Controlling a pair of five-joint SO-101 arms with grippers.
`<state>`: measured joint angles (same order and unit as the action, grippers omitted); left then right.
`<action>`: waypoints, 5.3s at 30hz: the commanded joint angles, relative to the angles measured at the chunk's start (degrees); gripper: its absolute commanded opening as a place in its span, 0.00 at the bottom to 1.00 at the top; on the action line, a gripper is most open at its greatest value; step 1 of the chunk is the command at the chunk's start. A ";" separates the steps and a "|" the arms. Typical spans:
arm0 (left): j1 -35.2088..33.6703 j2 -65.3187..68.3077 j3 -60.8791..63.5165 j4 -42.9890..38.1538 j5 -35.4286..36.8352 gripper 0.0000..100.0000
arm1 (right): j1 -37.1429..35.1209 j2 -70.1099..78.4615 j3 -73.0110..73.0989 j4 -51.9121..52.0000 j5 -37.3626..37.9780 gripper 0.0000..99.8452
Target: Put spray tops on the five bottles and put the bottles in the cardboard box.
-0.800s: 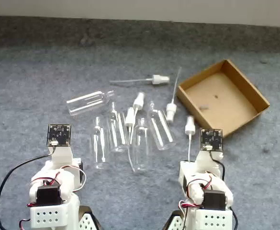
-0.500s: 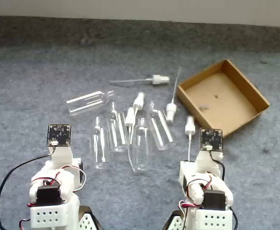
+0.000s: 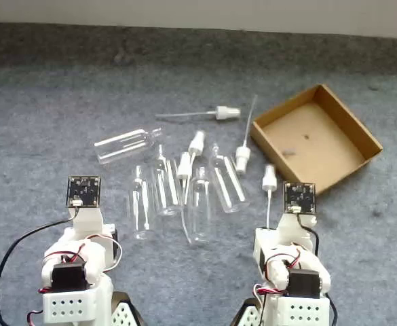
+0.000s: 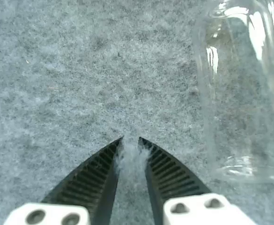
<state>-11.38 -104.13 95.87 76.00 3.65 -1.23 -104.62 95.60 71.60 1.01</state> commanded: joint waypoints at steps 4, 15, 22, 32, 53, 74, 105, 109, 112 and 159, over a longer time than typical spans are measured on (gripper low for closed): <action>-0.84 -0.75 1.19 0.35 -0.26 0.01 | 0.13 -0.57 7.16 0.04 -0.26 0.01; -0.84 -0.75 1.19 0.35 -0.26 0.01 | 0.13 -0.57 7.16 0.04 -0.26 0.01; -0.48 -0.75 1.19 0.35 -0.26 0.01 | 0.13 -0.57 7.16 0.04 -0.26 0.01; -0.48 -0.75 1.19 0.35 -0.18 0.01 | -0.13 -0.57 7.34 0.04 -0.26 0.01; -0.66 -0.75 1.19 0.62 -0.26 0.01 | 0.22 -0.57 7.25 -10.77 -0.18 0.01; -0.75 -0.75 1.19 0.62 -0.26 0.01 | 0.22 -0.57 -1.27 -18.07 15.30 0.01; -0.84 -0.75 1.19 0.53 -0.35 0.01 | -7.34 75.47 -64.04 -9.98 16.00 0.01; -0.84 -0.75 1.19 0.53 -0.35 0.01 | -12.00 79.78 -69.85 -6.64 16.00 0.03; -0.84 -0.75 1.19 0.53 -0.35 0.01 | -13.93 81.80 -72.66 -5.14 15.65 0.11; -0.84 -0.75 1.19 0.53 -0.35 0.01 | -23.34 139.82 -131.38 22.20 9.14 0.08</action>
<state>-11.38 -104.13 95.87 76.44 3.56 -24.18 36.66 -30.81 91.30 10.77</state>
